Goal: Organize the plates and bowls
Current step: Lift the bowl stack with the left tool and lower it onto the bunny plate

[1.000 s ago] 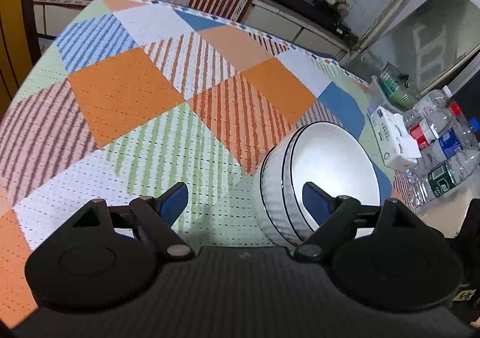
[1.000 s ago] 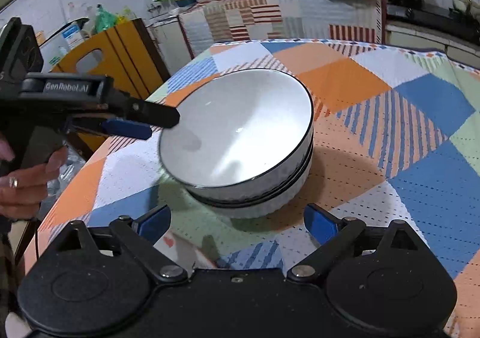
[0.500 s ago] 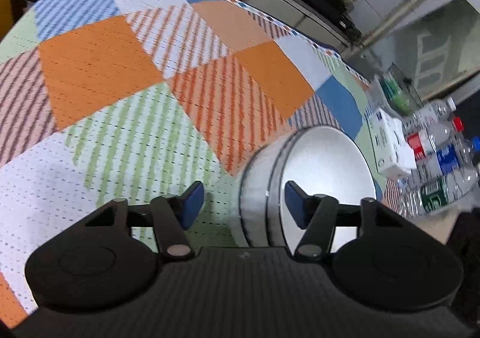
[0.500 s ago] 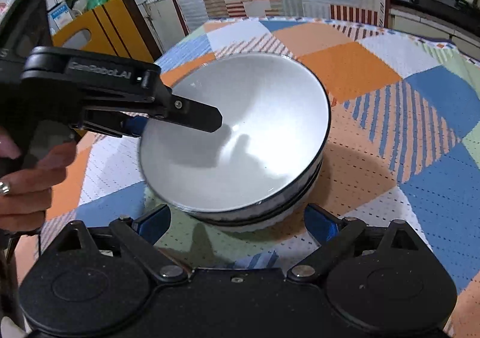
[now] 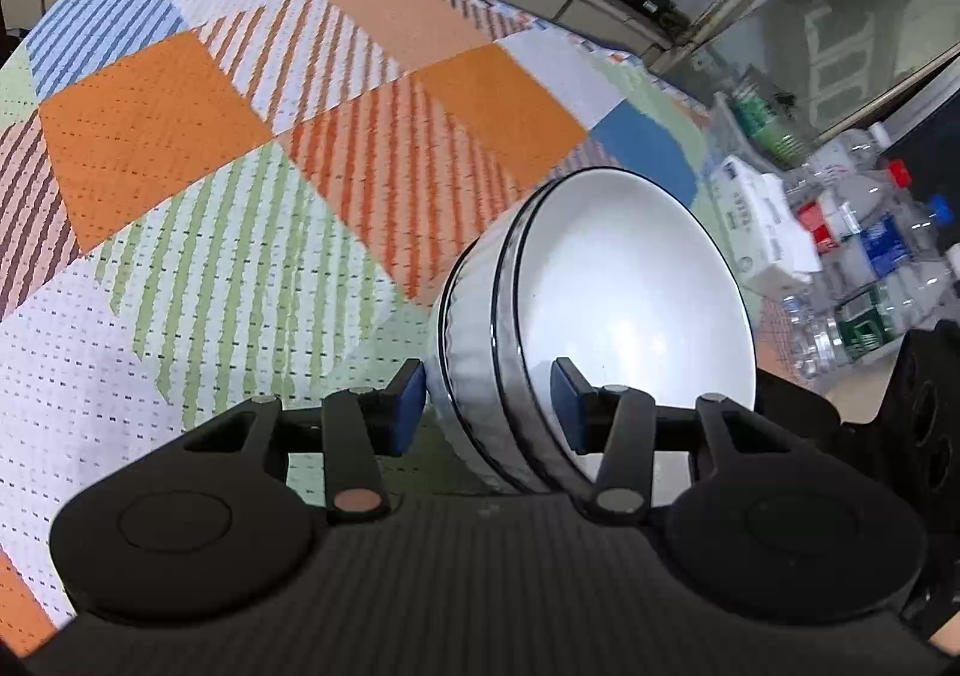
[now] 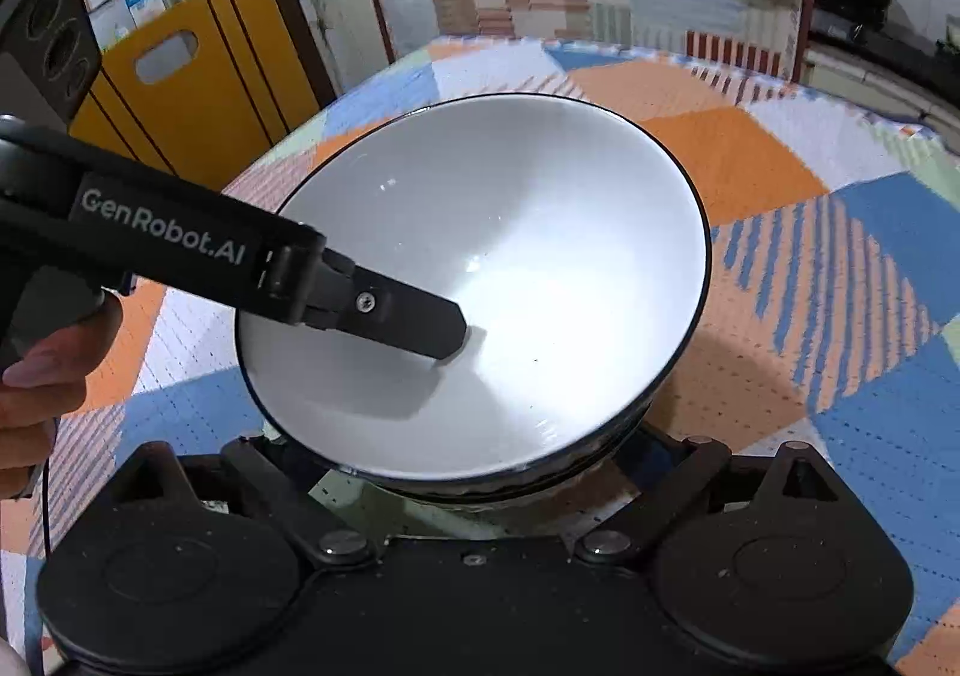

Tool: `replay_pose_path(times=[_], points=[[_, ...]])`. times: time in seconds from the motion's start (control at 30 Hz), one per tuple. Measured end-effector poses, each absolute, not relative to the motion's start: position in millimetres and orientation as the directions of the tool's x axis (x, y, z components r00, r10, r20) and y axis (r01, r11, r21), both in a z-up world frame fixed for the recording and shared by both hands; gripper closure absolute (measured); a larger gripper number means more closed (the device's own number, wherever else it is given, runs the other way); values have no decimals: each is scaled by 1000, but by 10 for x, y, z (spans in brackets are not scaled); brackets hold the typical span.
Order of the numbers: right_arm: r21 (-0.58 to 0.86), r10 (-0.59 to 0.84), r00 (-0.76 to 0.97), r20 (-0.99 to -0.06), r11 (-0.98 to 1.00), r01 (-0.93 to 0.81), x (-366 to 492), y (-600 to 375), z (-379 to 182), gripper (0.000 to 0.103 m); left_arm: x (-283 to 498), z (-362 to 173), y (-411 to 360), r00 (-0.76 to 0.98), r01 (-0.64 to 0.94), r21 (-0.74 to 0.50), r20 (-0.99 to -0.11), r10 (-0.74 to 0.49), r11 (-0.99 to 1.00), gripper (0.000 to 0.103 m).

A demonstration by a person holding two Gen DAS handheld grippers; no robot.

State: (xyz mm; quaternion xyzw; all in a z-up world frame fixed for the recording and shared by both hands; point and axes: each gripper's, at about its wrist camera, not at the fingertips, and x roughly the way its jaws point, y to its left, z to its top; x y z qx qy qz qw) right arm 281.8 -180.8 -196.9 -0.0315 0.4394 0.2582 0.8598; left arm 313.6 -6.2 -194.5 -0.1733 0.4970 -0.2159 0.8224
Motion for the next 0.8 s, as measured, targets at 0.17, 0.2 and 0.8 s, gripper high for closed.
replay_pose_path(times=[0.17, 0.2, 0.8], points=[[150, 419, 542, -728, 869, -471, 2654, -1845, -1756, 6, 3010, -1705, -76, 399, 224, -486, -745, -535, 845, 60], [145, 419, 553, -720, 870, -471, 2605, -1850, -1726, 6, 2968, -1657, -87, 402, 242, -475, -745, -533, 846, 60], [114, 423, 674, -606, 885, -452, 1678, -1845, -1490, 6, 2102, -1155, -129, 387, 396, -382, -755, -529, 835, 60]])
